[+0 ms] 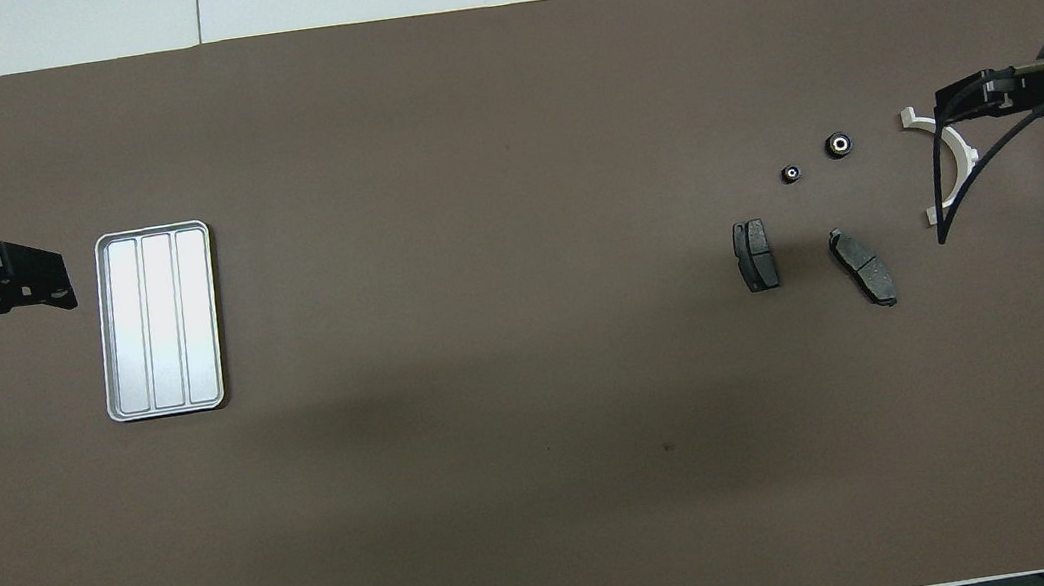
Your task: Pick bearing gear from pile to tray
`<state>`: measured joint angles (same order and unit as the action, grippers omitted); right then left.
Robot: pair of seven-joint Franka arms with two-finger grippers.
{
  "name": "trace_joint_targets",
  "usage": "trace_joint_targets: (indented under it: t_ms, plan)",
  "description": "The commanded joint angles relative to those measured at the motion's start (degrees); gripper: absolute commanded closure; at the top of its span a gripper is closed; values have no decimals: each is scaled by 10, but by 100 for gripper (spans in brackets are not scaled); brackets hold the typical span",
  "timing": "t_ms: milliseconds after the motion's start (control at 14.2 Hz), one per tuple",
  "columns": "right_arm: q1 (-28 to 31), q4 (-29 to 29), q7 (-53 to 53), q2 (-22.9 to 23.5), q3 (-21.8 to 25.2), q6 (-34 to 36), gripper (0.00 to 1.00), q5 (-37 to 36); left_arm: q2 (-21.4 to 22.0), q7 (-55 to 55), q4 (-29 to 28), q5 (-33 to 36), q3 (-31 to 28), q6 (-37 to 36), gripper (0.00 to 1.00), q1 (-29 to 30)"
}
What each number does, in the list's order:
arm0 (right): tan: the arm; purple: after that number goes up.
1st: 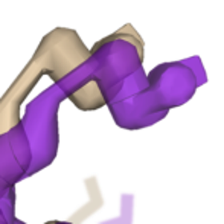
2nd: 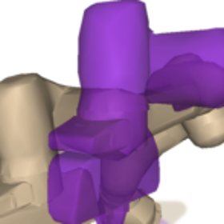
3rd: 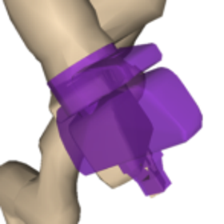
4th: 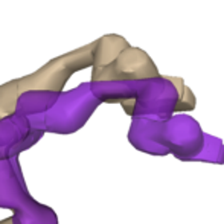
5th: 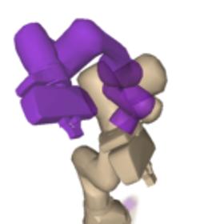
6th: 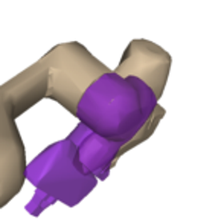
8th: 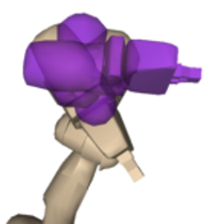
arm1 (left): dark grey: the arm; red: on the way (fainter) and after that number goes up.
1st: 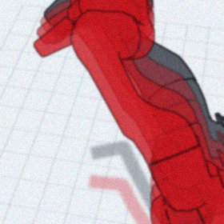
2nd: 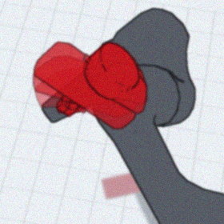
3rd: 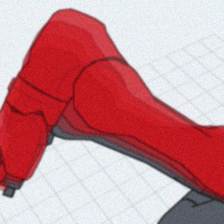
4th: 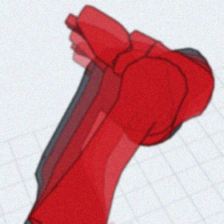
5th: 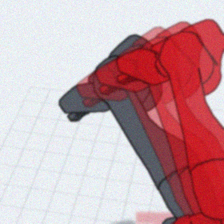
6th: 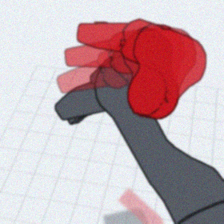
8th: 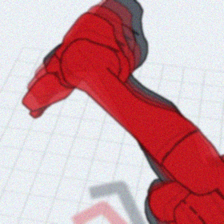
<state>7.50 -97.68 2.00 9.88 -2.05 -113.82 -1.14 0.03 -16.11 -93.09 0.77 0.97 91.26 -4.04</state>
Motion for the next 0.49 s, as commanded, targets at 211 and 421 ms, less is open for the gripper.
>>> trace_joint_targets:
  t_ms: [211, 421]
  plan:
    - [9, 9, 22, 102, -4, -103, 0, -1, 12, 5, -12, -5, 2, 7, 0, 6]
    - [-1, 8, 27, 124, -4, -113, 0, -1, 12, 5, -12, -5, 2, 7, 0, 6]
